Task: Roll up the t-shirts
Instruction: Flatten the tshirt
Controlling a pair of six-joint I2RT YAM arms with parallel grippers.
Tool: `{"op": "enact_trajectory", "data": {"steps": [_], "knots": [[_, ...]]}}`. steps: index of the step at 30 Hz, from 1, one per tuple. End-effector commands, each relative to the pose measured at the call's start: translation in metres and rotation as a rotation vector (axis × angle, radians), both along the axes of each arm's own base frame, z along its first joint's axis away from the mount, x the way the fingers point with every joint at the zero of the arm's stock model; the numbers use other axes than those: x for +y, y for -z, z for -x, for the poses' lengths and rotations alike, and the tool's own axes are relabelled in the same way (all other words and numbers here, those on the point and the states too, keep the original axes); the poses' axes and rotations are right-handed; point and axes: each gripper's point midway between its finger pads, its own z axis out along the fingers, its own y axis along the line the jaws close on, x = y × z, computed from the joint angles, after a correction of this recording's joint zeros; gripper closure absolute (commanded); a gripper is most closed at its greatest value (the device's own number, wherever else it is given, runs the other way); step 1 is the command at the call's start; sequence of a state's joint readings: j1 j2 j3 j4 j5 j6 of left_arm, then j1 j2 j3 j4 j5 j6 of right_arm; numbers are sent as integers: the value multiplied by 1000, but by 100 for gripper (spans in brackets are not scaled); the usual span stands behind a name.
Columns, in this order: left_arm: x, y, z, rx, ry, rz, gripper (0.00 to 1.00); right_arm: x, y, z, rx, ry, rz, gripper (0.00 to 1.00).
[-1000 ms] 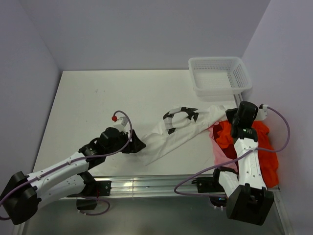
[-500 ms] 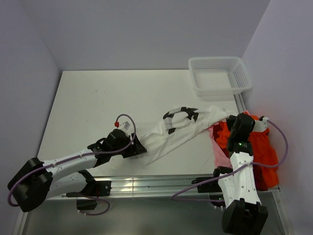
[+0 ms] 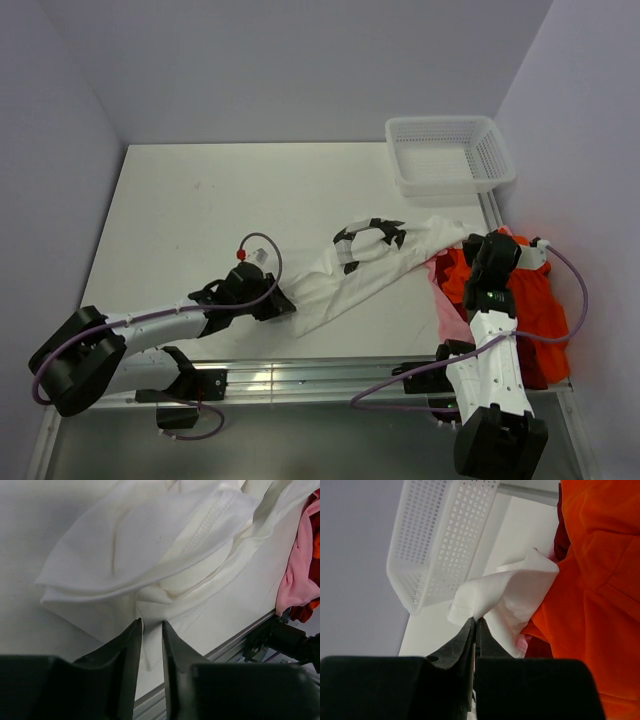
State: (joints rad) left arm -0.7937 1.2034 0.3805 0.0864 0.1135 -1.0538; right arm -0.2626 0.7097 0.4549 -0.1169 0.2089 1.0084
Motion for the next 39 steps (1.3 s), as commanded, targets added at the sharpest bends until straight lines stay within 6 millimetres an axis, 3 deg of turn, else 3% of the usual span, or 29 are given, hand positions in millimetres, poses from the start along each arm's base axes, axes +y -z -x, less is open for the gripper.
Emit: {"op": "enact_trajectory", "data": {"steps": [1,4,5,6,9,11,14,15,19,22,23,24,25,26,27,28,29,30,31,32,33,34,36,38,39], "knots": [[-10,-32,-27,-113,-62,51,74,-4,-6,-2,-31,12,8,100],[-15,-53,-32,-162,-63,102,85,-3,-5,-3,-27,7,8,100],[-19,-63,-35,-188,-57,117,96,-3,-5,-3,-28,5,9,100],[-20,-69,-37,-201,-50,124,100,-3,-6,-3,-31,4,9,100],[-21,-90,-43,-243,-42,106,100,-3,-14,-3,-41,3,22,100],[-10,-103,-49,-266,-69,40,100,-4,-25,-2,-49,-3,47,100],[9,-143,-52,-349,-105,47,100,-8,-58,5,-81,18,87,100],[21,-165,-56,-398,-140,77,100,-8,-74,8,-101,21,98,100],[60,-224,-64,-532,-221,79,100,-3,-105,15,-140,5,109,100],[80,-246,-67,-579,-270,42,100,21,-135,10,-208,-128,100,100],[84,-267,-68,-622,-277,47,100,29,-145,7,-234,-173,93,100],[91,-270,-71,-620,-289,16,100,47,-169,5,-301,-271,90,100],[98,-301,-72,-677,-314,21,100,56,-183,5,-339,-318,87,100],[106,-313,-74,-689,-342,1,100,65,-195,4,-366,-367,88,100],[115,-323,-81,-694,-378,-26,100,75,-229,8,-441,-421,114,100],[130,-361,-76,-738,-420,-38,100,88,-244,12,-465,-492,115,100],[138,-379,-75,-759,-443,-49,100,94,-256,11,-472,-528,117,100],[143,-394,-80,-773,-463,-68,100,102,-293,23,-526,-564,153,100],[154,-433,-67,-837,-484,-49,100,113,-308,31,-545,-623,169,100],[160,-449,-63,-868,-502,-43,100,119,-324,39,-571,-651,189,100],[164,-464,-58,-896,-514,-34,100,126,-355,55,-628,-669,229,100],[173,-490,-46,-954,-534,-6,100,131,-369,66,-658,-683,251,100],[189,-513,-26,-1021,-577,27,100,143,-407,101,-750,-699,315,100],[201,-530,-10,-1096,-609,66,100,147,-426,123,-804,-686,358,100],[215,-539,11,-1145,-639,97,100,151,-440,138,-846,-682,390,100]]}}
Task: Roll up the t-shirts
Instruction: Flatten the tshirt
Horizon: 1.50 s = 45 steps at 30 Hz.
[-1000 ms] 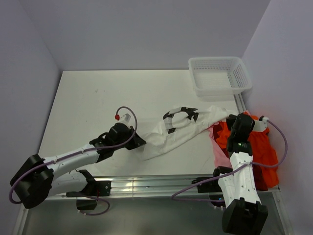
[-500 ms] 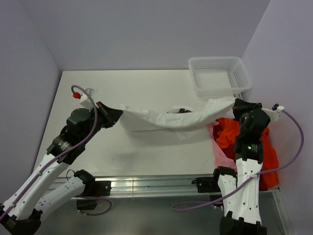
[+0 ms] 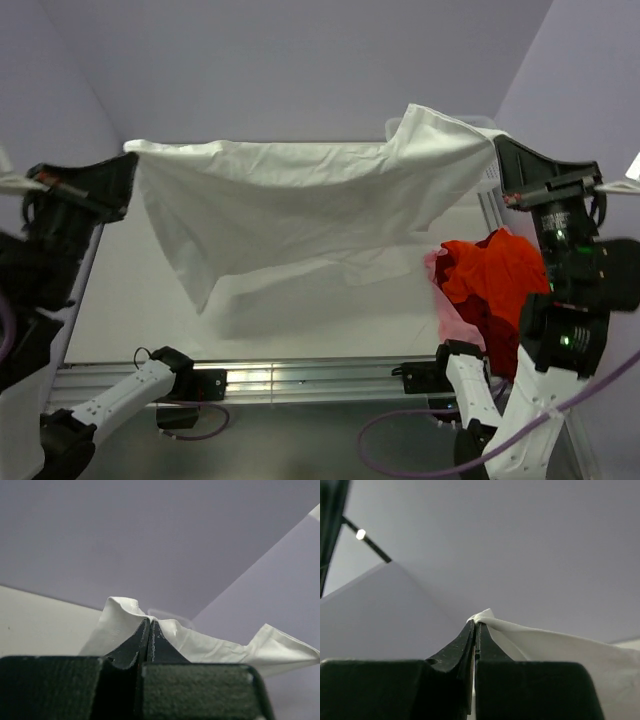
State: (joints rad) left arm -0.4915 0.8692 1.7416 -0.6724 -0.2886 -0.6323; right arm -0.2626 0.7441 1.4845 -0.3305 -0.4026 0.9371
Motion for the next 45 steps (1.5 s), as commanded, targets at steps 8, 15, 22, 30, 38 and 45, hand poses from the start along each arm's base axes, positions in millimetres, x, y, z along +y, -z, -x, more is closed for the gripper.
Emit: {"op": "enact_trajectory", "data": {"steps": [8,15,22,30,38,45], "knots": [[63,-1,35,-41,-217,1,99,22,-69,87,-296,15,95,100],[20,31,-20,71,-218,-56,99,31,-49,24,-187,-189,26,100],[-15,46,-73,117,-138,-139,99,26,-41,-23,-136,-226,9,100],[88,5,-137,71,-123,-41,100,57,-98,-65,-162,-307,25,100],[68,-94,-60,-243,-157,-118,100,72,-185,-3,-414,-421,65,100],[64,-86,8,-363,-267,-162,100,74,-173,77,-560,-418,117,100]]}}
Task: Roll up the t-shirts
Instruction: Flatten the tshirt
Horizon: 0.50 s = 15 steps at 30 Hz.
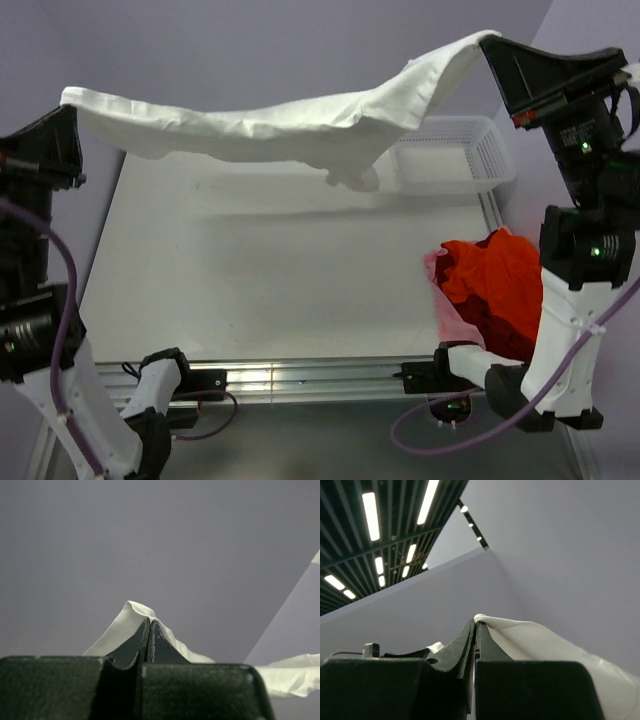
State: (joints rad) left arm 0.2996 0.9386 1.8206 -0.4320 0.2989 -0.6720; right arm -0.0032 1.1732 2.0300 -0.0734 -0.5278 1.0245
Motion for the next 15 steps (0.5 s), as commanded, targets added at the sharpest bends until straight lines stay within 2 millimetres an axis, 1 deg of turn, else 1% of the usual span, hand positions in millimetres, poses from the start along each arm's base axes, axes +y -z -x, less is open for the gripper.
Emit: {"op": "enact_trajectory", "data": {"steps": [1,2,3,4,5,6,7,8,10,11,13,14,15], "knots": [[1,-17,25,-119,-56,-46,100,3,-25,79,-239,-7,24,100],[0,-21,37,-157,-71,-48,100,1,-23,78,-239,10,24,100],[2,-16,34,-149,-73,-36,100,0,-22,80,-247,20,24,100],[1,-16,36,-156,-71,-35,100,0,-22,81,-250,26,24,100],[3,-13,30,-138,-68,-31,100,-1,-21,78,-247,31,26,100],[2,-15,29,-138,-62,-27,100,0,-21,76,-245,28,27,100],[2,-14,25,-131,-54,-22,100,0,-19,65,-229,22,28,100],[5,-11,16,-113,-52,-17,100,1,-19,61,-225,19,28,100],[7,-9,7,-92,-47,-1,100,0,-18,50,-211,20,23,100],[11,-4,-8,-58,-43,11,100,0,-17,37,-190,20,20,100],[16,2,-23,-20,-43,31,100,-1,-16,23,-168,18,16,100],[20,9,-38,9,-39,43,100,-1,-15,5,-144,11,10,100],[22,14,-45,22,-34,53,100,0,-14,-4,-133,5,6,100]]}}
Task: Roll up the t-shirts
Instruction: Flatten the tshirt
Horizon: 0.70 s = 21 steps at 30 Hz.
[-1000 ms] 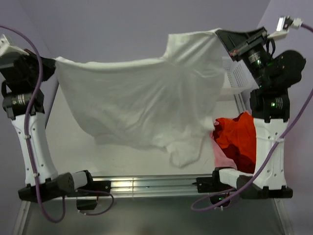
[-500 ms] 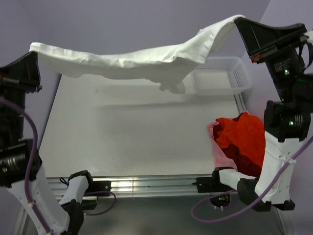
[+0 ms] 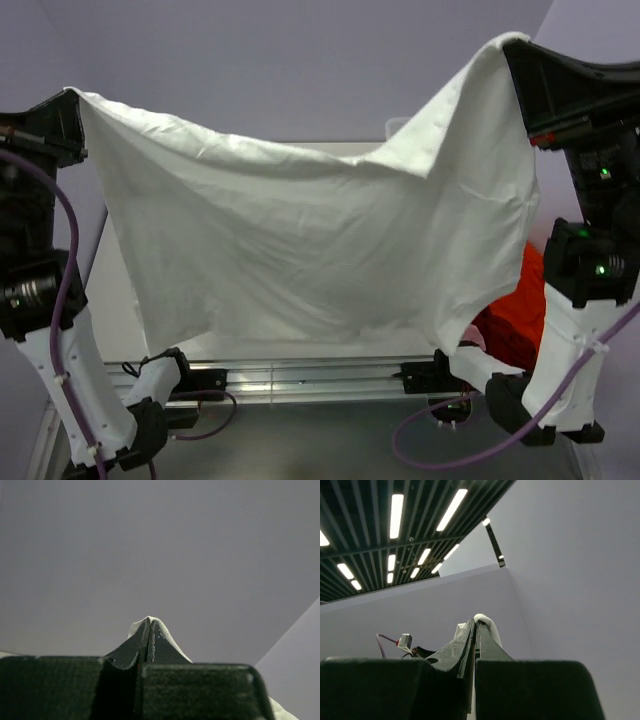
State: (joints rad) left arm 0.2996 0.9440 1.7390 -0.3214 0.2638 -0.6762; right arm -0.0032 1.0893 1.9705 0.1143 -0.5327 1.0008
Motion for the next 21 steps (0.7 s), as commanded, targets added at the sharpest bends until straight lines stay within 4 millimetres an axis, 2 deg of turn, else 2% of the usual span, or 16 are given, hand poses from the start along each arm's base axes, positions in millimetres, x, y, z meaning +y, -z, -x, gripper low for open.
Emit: {"op": "enact_trajectory", "data": {"steps": [1,2,3,5,6,7,9,10,11,12,13,14,16,17,19,21], "knots": [[11,8,-31,32,3,43,100,0,13,-71,105,-14,-10,100],[13,13,-39,42,7,52,100,0,13,-78,106,-18,-16,100],[15,22,-49,60,14,70,100,0,19,-100,138,-23,-18,100],[19,33,-74,86,38,89,100,0,26,-122,162,-37,-35,100],[21,42,-86,107,52,110,100,0,38,-154,209,-43,-41,100],[23,49,-97,120,61,121,100,0,44,-169,229,-50,-46,100],[26,61,-122,153,94,144,100,2,41,-191,245,-81,-56,100],[31,71,-139,183,92,157,100,3,39,-218,248,-92,-59,100],[34,71,-146,190,89,160,100,3,37,-230,270,-110,-73,100],[32,52,-144,157,94,150,100,4,30,-236,260,-120,-80,100],[38,54,-159,173,94,156,100,3,18,-247,213,-136,-90,100],[35,25,-152,117,98,136,100,3,9,-245,196,-176,-121,100],[39,23,-169,139,103,141,100,-1,8,-255,172,-222,-176,100],[37,3,-163,98,105,126,100,-4,-2,-240,117,-259,-201,100],[36,-2,-164,82,113,115,100,-12,12,-258,151,-222,-224,100],[37,4,-166,82,110,107,100,-9,16,-257,138,-212,-180,100]]}}
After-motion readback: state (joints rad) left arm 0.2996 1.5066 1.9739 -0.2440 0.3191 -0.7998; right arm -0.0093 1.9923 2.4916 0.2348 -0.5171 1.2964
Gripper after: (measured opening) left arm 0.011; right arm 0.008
